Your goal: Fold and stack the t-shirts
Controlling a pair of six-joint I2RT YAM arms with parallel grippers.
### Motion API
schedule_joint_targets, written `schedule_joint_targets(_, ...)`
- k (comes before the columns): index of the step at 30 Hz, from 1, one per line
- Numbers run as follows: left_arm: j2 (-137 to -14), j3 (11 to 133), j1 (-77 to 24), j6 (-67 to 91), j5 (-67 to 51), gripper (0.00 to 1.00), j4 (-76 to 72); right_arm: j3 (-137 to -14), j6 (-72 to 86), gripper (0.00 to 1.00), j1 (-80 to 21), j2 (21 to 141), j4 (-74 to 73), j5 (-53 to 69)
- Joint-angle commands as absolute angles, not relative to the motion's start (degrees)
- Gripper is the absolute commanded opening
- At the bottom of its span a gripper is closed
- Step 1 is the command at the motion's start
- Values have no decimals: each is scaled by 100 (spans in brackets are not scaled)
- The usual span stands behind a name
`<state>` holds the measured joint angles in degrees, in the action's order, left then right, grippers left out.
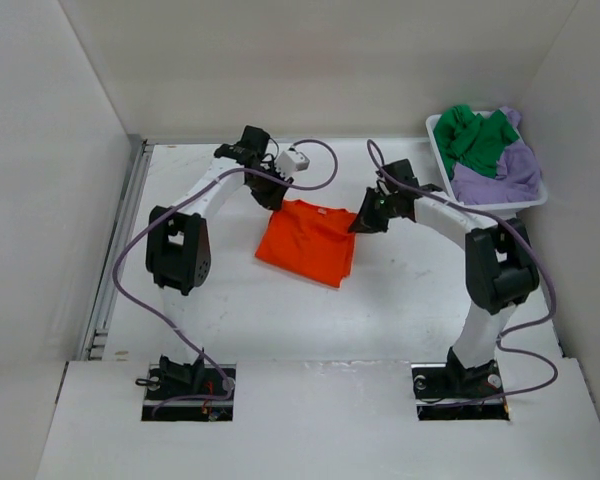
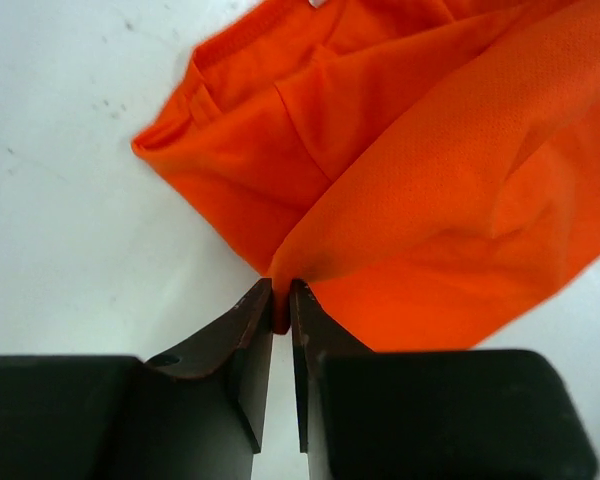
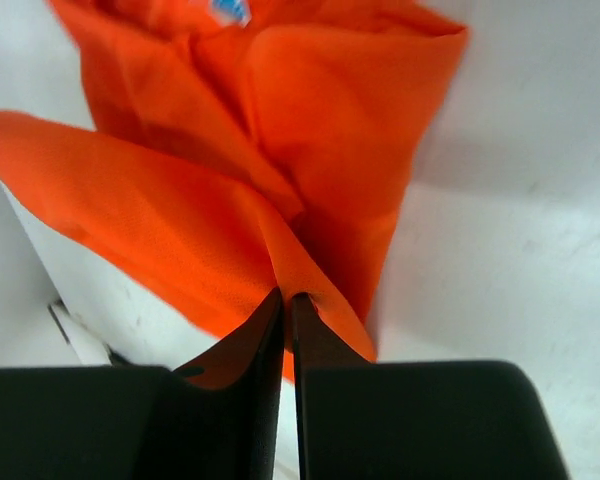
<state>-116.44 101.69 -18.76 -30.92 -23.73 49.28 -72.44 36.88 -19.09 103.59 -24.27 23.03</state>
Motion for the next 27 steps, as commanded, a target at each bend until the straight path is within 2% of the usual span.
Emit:
schedule_joint_targets(1,-11926,10608,-1859,-2778,-2373,11,4133,-7742,3744,11,-1692,10721,-1742,2347)
schedule_joint_targets(3,-12154,10792,-1859,-2629,-2294,12,3755,-7971,3814,13,-1595,10976,-1496,2338)
schedule_joint_targets(4,-12260,10871,-1859,-2567,-2233,13,3588,-8067,3849,19,-1543,11091,-1364,2320)
schedule_joint_targets(5,-12356,10942,-1859,-2497,-2163,16,3429,-8155,3876,30,-1490,11196,-1232,2312)
schedule_joint_targets(6,-12427,10986,-1850,-2453,-2066,22,3297,-8226,3885,42,-1437,11284,-1100,2312)
schedule_joint_targets(7,-12471,11012,-1841,-2417,-1952,29,3218,-8270,3885,46,-1376,11329,-977,2312)
schedule_joint_targets(11,-12341,10960,-1684,-2330,-1627,50,3094,-8279,3867,53,-1235,11110,-642,2320)
schedule_joint_targets(12,-12235,10916,-1613,-2251,-1565,52,3076,-8236,3850,53,-1209,10970,-581,2312)
schedule_joint_targets(14,-11955,10776,-1499,-2014,-1477,54,3032,-8087,3815,45,-1173,10662,-536,2198)
schedule_joint_targets(17,-11384,10311,-1472,-1846,-1503,55,2919,-7613,3788,22,-1199,10127,-615,1707)
schedule_joint_targets(19,-10988,9846,-1533,-1820,-1555,56,2761,-7288,3779,11,-1453,9924,-668,1565)
schedule_joint_targets(22,-10767,9388,-1770,-1846,-1985,53,2803,-6971,3849,4,-1849,9844,-843,1494)
schedule_joint_targets(27,-11178,9193,-1982,-1793,-2180,47,2821,-7040,3929,2,-2166,10414,-1151,1406)
